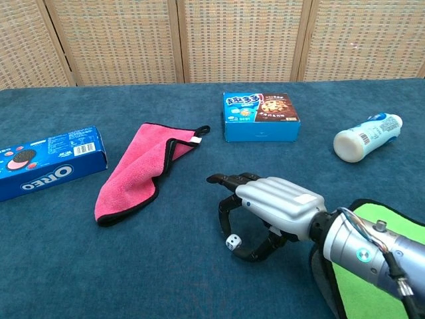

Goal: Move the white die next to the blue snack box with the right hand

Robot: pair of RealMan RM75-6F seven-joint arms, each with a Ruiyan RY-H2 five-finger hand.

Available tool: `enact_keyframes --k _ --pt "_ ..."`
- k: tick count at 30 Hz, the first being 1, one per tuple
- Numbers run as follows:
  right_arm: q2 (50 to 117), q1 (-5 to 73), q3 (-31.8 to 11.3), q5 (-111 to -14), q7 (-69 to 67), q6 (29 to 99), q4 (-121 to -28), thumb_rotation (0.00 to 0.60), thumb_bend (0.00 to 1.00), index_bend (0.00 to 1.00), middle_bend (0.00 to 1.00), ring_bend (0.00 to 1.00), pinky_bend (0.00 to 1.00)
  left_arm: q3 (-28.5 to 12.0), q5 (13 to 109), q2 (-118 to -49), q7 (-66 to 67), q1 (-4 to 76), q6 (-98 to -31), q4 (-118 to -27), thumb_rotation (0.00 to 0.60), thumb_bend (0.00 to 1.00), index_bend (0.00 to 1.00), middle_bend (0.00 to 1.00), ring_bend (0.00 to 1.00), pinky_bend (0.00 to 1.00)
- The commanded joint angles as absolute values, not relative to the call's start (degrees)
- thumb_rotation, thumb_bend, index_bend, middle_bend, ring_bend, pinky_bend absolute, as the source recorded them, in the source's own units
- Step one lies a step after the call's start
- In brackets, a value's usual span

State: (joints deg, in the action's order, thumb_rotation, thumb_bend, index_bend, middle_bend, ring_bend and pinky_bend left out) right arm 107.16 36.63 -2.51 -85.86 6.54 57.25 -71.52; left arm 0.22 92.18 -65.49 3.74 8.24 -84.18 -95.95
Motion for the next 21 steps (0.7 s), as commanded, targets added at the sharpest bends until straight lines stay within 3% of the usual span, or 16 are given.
enact_keyframes --k 1,21 --pt "107.15 36.60 -2.54 -85.89 6.57 57.40 -71.55 0.600 0.36 0.51 0.00 0.00 0.00 0.22 92.17 -65.48 3.73 8.21 -84.21 -95.97 0.600 0.20 0.00 0.00 0.00 0.00" --pt "105.24 37.21 -4.24 -85.46 9.40 58.06 -73.85 0.600 0.36 0.53 0.00 0.00 0.00 0.24 92.23 -65.37 3.53 8.23 -84.19 -95.98 0.600 0.20 0.00 0.00 0.00 0.00"
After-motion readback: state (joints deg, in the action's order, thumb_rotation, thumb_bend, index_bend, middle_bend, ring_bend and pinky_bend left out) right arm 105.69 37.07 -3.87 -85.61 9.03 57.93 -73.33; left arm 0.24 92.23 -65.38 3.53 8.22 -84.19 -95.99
